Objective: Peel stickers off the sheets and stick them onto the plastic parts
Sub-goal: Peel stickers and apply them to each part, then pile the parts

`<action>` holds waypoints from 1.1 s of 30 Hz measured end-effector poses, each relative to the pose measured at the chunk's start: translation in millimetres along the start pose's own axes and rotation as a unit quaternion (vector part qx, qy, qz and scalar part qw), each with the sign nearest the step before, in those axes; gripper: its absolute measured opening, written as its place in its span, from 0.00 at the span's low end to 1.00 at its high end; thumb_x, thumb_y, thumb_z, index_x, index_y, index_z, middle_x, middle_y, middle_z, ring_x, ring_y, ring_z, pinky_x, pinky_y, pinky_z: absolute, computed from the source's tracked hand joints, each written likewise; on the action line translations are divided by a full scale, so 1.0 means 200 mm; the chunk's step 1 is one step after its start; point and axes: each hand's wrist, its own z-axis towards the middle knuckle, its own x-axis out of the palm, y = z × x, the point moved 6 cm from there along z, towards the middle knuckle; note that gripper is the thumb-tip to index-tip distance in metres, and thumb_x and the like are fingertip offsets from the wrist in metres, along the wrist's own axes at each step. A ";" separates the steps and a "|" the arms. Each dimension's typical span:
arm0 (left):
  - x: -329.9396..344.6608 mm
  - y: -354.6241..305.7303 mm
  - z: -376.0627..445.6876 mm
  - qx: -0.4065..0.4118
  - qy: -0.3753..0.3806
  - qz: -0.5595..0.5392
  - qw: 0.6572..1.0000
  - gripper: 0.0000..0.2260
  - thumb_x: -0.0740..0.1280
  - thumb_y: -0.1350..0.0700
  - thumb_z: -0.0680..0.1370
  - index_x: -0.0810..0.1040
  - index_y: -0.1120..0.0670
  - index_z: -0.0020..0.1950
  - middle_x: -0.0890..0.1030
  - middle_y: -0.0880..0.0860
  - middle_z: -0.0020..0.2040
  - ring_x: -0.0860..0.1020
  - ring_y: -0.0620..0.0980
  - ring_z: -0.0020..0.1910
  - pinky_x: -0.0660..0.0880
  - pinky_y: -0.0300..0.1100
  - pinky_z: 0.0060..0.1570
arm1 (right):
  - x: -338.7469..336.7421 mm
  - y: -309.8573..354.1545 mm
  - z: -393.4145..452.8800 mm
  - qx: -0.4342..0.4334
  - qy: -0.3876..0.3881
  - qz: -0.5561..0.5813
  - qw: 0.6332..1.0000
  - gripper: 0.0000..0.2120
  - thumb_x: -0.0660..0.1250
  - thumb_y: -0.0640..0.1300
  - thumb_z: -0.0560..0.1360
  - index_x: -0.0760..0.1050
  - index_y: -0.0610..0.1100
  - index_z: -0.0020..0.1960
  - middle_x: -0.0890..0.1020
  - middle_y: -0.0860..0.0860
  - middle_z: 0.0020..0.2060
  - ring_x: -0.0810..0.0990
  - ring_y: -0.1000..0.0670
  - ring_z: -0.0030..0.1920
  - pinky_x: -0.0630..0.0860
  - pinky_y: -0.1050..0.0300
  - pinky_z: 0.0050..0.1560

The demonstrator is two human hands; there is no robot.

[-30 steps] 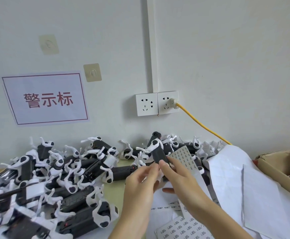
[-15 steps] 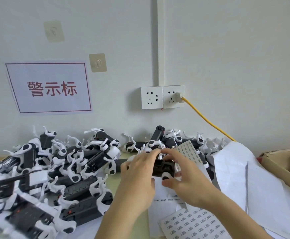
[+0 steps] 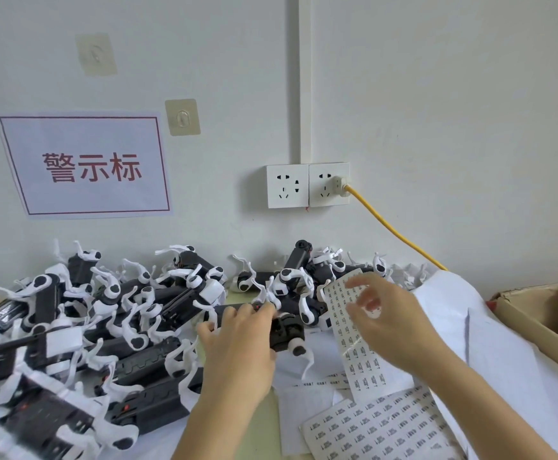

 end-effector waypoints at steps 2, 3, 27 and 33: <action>-0.01 0.02 0.00 -0.023 -0.012 0.005 1.000 0.21 0.68 0.54 0.79 0.66 0.41 0.69 0.73 0.42 0.63 0.66 0.47 0.67 0.59 0.52 0.65 | -0.07 -0.06 0.01 0.046 -0.020 -0.053 0.997 0.10 0.65 0.46 0.79 0.72 0.54 0.59 0.78 0.57 0.44 0.77 0.58 0.44 0.73 0.62 0.40; -0.01 0.02 0.00 -0.031 -0.016 0.008 0.999 0.21 0.68 0.54 0.79 0.66 0.41 0.68 0.73 0.42 0.62 0.67 0.47 0.67 0.59 0.51 0.64 | -0.09 -0.09 0.01 0.064 -0.022 -0.089 0.994 0.08 0.64 0.45 0.78 0.70 0.53 0.56 0.77 0.57 0.43 0.76 0.56 0.43 0.72 0.59 0.40; -0.11 -0.22 -0.04 0.021 -0.092 -0.419 0.903 0.10 0.69 0.49 0.77 0.71 0.39 0.54 0.74 0.41 0.52 0.73 0.35 0.51 0.72 0.29 0.45 | -0.05 0.09 -0.02 0.042 0.005 0.276 0.960 0.18 0.69 0.34 0.78 0.73 0.50 0.62 0.87 0.50 0.41 0.86 0.48 0.44 0.82 0.53 0.45; -0.07 -0.12 -0.03 -0.120 -0.063 -0.582 0.802 0.11 0.74 0.47 0.74 0.74 0.37 0.49 0.82 0.45 0.41 0.81 0.40 0.36 0.73 0.31 0.28 | -0.04 0.16 -0.04 0.016 0.000 0.391 0.920 0.18 0.69 0.33 0.76 0.74 0.48 0.63 0.86 0.41 0.45 0.85 0.37 0.47 0.81 0.37 0.52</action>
